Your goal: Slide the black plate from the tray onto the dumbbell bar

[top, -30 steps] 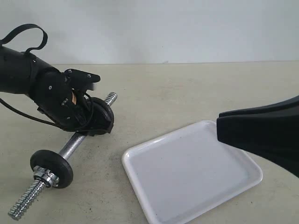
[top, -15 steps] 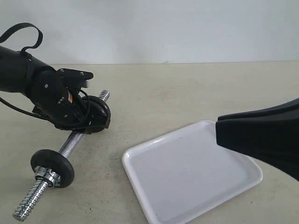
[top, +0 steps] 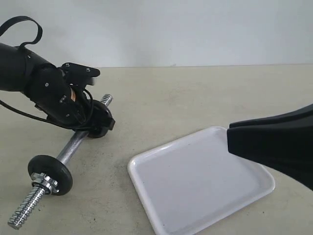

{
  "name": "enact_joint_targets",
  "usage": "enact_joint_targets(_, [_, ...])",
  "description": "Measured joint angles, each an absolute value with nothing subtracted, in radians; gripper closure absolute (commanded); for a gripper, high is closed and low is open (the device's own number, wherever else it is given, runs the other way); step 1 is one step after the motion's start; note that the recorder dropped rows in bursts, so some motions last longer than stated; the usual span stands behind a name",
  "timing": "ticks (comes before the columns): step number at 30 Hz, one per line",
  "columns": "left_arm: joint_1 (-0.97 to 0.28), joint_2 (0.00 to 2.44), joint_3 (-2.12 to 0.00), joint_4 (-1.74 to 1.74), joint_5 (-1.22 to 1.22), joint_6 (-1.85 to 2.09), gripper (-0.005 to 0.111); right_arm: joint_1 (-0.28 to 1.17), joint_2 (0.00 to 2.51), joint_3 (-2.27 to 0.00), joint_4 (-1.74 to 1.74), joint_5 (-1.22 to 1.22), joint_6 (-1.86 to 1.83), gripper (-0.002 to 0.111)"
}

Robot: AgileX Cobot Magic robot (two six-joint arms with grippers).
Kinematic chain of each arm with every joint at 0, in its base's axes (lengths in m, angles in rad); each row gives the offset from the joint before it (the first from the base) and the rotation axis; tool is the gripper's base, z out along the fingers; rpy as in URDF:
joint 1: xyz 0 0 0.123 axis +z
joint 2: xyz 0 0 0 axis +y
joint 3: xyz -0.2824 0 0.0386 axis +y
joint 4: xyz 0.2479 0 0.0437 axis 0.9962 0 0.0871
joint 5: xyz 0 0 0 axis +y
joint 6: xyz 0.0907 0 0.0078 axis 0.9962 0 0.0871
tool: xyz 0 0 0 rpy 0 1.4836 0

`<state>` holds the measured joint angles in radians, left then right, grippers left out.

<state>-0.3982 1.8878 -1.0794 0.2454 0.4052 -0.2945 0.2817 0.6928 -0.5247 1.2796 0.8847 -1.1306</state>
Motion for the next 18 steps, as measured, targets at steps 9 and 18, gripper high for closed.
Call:
enact_joint_targets(9, [-0.398, 1.801, -1.079, 0.341, 0.525, -0.29, 0.047, 0.282, 0.651, -0.523, 1.249, 0.717, -1.131, 0.108])
enact_joint_targets(18, [-0.398, 1.432, -1.071, 0.289, 0.47, -0.29, 0.089, 0.282, 0.456, -0.515, 1.14, 0.459, -1.072, 0.108])
